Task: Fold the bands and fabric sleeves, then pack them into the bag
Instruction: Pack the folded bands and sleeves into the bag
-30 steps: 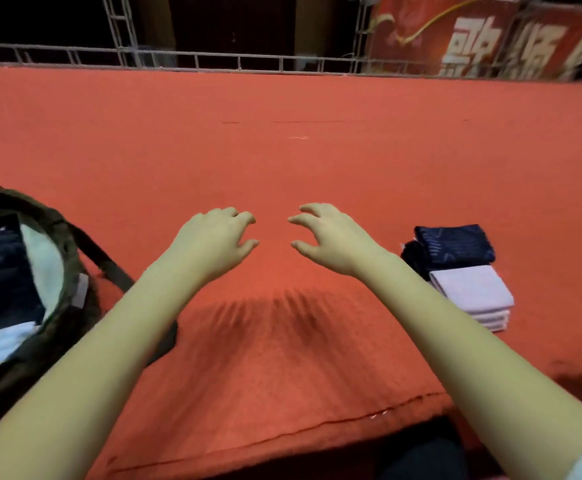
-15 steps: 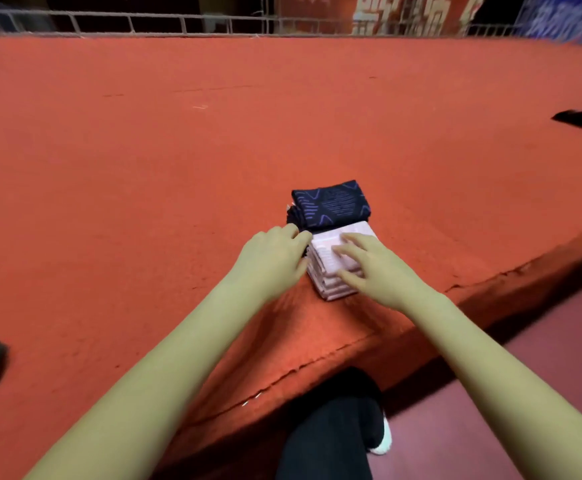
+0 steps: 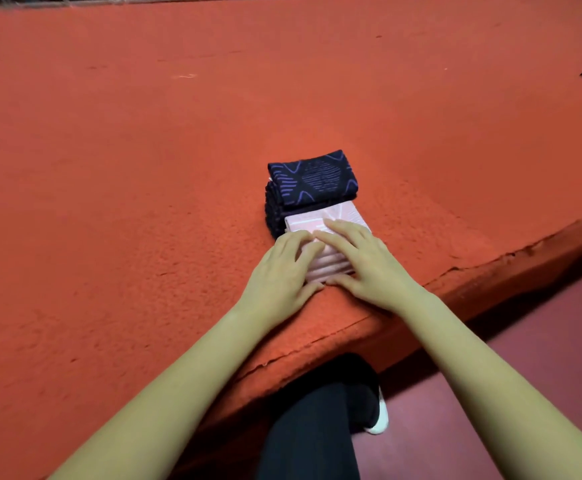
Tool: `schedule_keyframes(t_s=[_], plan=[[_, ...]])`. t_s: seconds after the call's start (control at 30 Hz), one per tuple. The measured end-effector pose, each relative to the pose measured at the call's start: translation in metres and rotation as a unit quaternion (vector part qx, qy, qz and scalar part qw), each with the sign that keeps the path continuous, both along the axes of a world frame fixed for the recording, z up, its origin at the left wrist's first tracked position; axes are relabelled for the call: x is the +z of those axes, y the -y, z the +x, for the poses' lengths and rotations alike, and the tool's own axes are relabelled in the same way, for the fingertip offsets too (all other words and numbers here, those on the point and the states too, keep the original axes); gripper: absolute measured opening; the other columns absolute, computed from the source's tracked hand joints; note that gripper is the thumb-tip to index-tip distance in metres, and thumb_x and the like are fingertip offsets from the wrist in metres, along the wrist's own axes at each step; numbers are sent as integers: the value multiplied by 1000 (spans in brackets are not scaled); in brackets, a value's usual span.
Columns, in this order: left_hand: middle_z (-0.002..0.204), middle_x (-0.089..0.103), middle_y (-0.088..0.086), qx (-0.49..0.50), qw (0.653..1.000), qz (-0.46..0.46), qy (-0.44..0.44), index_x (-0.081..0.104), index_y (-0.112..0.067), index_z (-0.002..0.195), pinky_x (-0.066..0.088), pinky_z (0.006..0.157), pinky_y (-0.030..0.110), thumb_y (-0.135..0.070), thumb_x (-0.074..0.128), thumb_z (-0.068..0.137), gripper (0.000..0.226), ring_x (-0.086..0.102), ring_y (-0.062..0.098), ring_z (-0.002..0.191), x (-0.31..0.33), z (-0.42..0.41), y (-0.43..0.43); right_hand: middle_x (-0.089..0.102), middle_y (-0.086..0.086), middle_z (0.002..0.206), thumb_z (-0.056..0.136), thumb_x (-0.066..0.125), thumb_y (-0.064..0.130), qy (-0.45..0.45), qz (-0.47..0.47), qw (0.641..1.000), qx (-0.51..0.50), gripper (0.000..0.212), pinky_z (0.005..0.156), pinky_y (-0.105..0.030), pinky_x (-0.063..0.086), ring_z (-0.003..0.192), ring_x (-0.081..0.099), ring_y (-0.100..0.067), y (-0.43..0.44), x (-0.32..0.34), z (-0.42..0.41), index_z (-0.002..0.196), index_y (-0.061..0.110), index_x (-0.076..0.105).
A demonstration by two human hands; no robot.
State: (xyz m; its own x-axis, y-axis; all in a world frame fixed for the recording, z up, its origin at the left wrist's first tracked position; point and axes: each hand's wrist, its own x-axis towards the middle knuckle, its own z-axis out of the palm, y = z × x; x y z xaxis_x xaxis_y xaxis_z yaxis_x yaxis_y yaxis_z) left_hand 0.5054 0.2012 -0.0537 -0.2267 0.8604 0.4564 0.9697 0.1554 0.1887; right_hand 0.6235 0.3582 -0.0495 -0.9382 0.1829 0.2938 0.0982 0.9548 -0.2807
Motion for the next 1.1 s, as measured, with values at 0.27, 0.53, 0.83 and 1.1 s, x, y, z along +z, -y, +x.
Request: schedule_keyframes(t_s=[0.27,0.53,0.83,1.1], plan=[[111,58,11,-1,997,64,-32,47,-11,118,42,87,31,-31,56,82,42,48,25,99,-8,1,-6,30,8,150,76,53,47,-27,2,1000,5,72,99,-41,33,136,27,-14,-4,-8,-1,143,31,32],[94,64,11,-70,996,52,7,62,-6,107,38,79,25,-31,57,76,40,47,17,84,21,-25,-6,47,3,135,73,66,31,-33,-7,999,23,63,93,-41,43,122,38,-14,-10,14,-3,132,18,46],[125,41,3,-38,990,-111,84,37,-17,140,35,98,25,-62,69,66,93,42,16,114,69,-46,54,60,11,98,63,56,46,-7,-118,992,34,55,76,-32,46,91,51,-12,47,61,-32,115,26,54],[115,40,-2,59,971,-135,186,38,-17,135,35,84,19,-55,72,62,88,50,14,104,52,-73,108,39,6,132,61,73,62,119,-84,987,74,101,103,-39,32,124,33,-15,83,46,-75,144,30,27]])
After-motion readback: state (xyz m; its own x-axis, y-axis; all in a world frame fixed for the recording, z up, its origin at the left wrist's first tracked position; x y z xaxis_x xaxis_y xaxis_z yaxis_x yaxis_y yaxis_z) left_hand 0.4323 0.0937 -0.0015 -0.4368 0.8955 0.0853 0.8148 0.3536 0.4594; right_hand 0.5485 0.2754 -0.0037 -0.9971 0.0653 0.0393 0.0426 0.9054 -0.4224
